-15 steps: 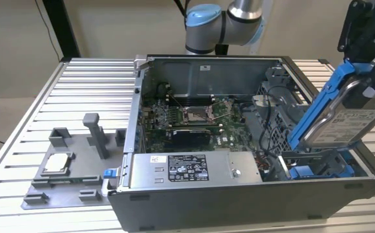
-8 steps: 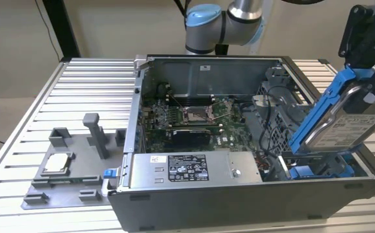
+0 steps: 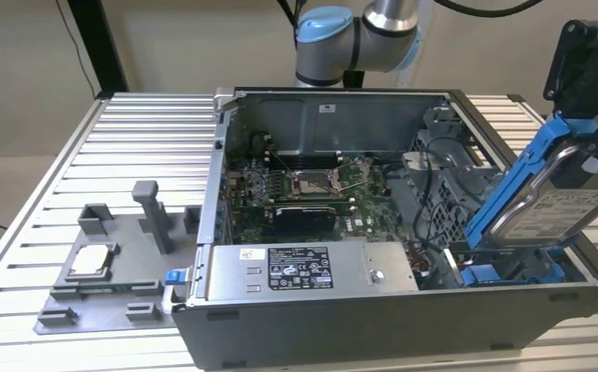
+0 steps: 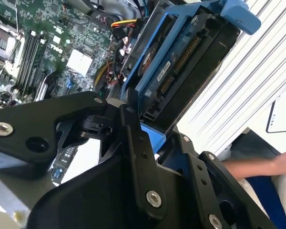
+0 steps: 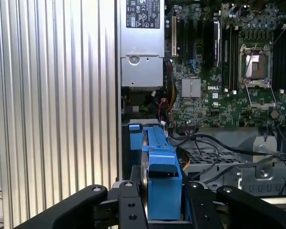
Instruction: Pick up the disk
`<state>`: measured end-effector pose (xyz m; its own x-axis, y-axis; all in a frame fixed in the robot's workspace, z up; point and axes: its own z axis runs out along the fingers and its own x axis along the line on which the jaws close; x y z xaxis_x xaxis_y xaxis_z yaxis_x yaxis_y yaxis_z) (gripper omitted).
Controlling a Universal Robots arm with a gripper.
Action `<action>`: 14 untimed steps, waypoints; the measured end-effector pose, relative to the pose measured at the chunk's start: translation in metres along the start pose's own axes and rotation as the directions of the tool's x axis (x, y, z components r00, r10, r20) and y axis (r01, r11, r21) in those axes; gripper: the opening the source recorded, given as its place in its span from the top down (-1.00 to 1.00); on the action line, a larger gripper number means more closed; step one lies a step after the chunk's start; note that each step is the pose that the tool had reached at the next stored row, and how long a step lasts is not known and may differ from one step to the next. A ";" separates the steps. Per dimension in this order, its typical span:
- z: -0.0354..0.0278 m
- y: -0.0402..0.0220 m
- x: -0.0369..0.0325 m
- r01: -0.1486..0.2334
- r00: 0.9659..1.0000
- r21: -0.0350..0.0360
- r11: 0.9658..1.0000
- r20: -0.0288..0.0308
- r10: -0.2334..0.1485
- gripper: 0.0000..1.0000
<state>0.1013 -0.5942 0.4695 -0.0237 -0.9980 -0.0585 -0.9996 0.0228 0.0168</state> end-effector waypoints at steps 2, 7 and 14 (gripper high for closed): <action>0.0013 -0.0004 0.0000 -0.012 1.000 0.001 1.000 0.000 0.012 1.00; 0.0030 -0.0006 0.0002 -0.037 0.999 0.002 0.999 0.001 0.037 1.00; 0.0038 -0.0005 -0.0018 -0.027 1.000 0.002 1.000 0.001 0.027 1.00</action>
<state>0.1018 -0.5922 0.4658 -0.0510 -0.9969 -0.0591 -0.9986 0.0501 0.0168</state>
